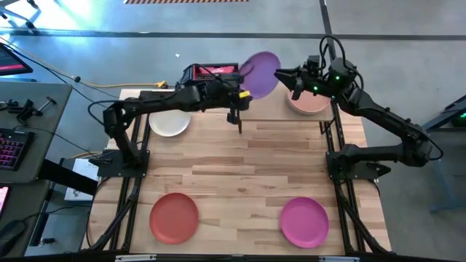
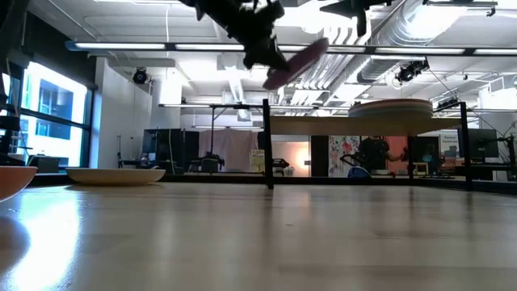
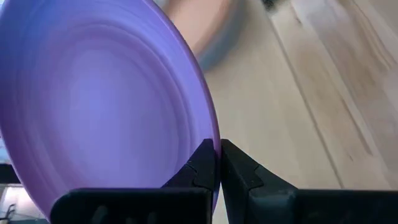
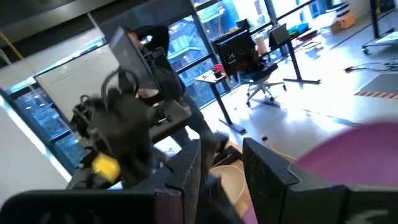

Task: Place and stack plates onto a shelf
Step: Put the purple plate on the shelf

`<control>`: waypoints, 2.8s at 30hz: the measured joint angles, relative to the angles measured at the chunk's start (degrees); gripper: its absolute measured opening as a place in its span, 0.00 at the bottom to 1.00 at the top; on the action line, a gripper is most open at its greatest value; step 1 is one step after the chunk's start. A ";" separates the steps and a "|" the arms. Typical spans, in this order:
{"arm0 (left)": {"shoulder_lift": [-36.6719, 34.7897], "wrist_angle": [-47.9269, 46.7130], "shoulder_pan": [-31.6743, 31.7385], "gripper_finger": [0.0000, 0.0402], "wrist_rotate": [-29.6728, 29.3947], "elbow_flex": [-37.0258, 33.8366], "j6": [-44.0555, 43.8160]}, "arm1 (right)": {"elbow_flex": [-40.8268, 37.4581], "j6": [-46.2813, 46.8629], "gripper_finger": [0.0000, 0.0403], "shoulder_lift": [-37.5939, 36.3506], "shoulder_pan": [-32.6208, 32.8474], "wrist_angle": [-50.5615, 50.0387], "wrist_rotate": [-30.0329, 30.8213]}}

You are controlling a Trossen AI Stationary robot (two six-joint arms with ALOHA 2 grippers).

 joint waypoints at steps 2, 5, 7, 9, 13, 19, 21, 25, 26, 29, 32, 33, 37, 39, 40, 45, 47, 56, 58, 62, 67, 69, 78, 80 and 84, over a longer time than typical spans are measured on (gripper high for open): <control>1.22 -1.34 -0.48 0.00 -0.04 0.00 1.57 | 0.01 0.01 0.26 0.00 -0.58 -0.09 0.59; 2.19 -2.41 -1.22 0.00 -0.31 0.00 3.17 | 0.01 1.70 0.26 -0.02 -1.85 -1.17 3.00; 2.42 -2.93 -1.44 0.00 -0.43 0.00 3.68 | 0.02 2.37 0.26 -0.02 -2.86 -2.14 3.41; 2.39 -2.72 -1.69 0.00 -0.37 -0.02 4.74 | 0.02 2.45 0.26 -0.02 -3.63 -2.59 3.48; 2.33 -4.06 -1.81 0.00 0.07 -0.02 7.47 | 0.02 2.47 0.26 -0.02 -4.13 -3.30 3.59; 2.93 -6.88 -2.05 0.00 2.60 -0.02 9.39 | 0.00 2.68 0.26 -0.02 -4.11 -3.75 3.55; 2.92 -6.81 -2.08 0.00 2.56 -0.02 9.41 | 0.02 4.46 0.26 -0.02 -4.11 -4.89 3.47; 2.92 -7.33 -2.50 0.00 2.32 -0.02 10.17 | 0.02 6.67 0.26 -0.02 -4.11 -9.84 4.57; 2.92 -7.54 -2.57 0.00 2.30 -0.02 10.95 | 0.02 6.71 0.26 -0.02 -4.11 -11.36 5.36; 2.92 -9.91 -2.85 0.00 2.30 -0.02 13.69 | 0.02 8.05 0.26 -0.02 -4.13 -15.37 7.33; 3.62 -10.63 -3.23 0.00 2.36 -0.02 15.77 | 0.02 8.24 0.26 -0.02 -4.13 -16.85 7.62; 3.84 -10.75 -3.28 0.00 2.38 -0.02 15.90 | 0.02 8.50 0.26 -0.02 -4.11 -16.83 7.62; 4.63 -10.19 -3.28 0.00 2.50 0.07 17.85 | 0.02 8.63 0.26 -0.02 -4.11 -16.76 7.56; 4.95 -11.64 -3.28 0.00 2.28 -0.11 18.79 | 0.02 8.66 0.26 -0.02 -4.11 -16.74 7.25; 5.30 -11.32 -3.28 0.00 2.05 -0.11 18.96 | 0.02 8.66 0.26 -0.02 -4.11 -16.72 7.21; 5.73 -10.96 -3.25 0.00 1.89 -0.09 19.74 | 0.02 8.65 0.26 -0.02 -4.06 -16.76 7.16; 6.06 -10.81 -3.10 0.00 1.45 -0.07 19.87 | 0.02 8.66 0.26 -0.02 -4.06 -16.75 7.16; 7.75 -9.12 -2.61 0.01 -1.75 0.00 19.83 | 0.02 8.66 0.26 -0.02 -4.06 -16.89 6.77; 7.75 -8.52 -2.71 0.01 -2.48 0.00 19.64 | 0.02 8.66 0.26 -0.02 -4.06 -17.05 6.65; 7.75 -6.79 -3.10 0.02 -6.04 0.00 17.13 | 0.02 8.62 0.26 -0.02 -4.06 -17.19 6.63; 7.75 -5.91 -2.45 0.02 -9.55 0.02 14.40 | 0.02 8.59 0.26 -0.02 -4.06 -17.44 6.64; 7.75 -6.28 -2.47 0.03 -9.59 0.02 13.51 | 0.02 8.57 0.26 -0.02 -4.06 -17.70 6.63; 7.75 -6.29 -3.19 0.04 -9.45 0.02 13.27 | 0.02 9.02 0.26 -0.02 -4.06 -18.03 6.84; 7.75 -6.50 -3.58 0.03 -10.79 0.00 14.35 | 0.02 10.55 0.26 -0.02 -4.06 -19.47 7.63; 7.51 -7.18 -4.26 0.02 -12.11 -0.09 15.73 | 0.02 11.09 0.26 -0.02 -4.11 -22.49 9.72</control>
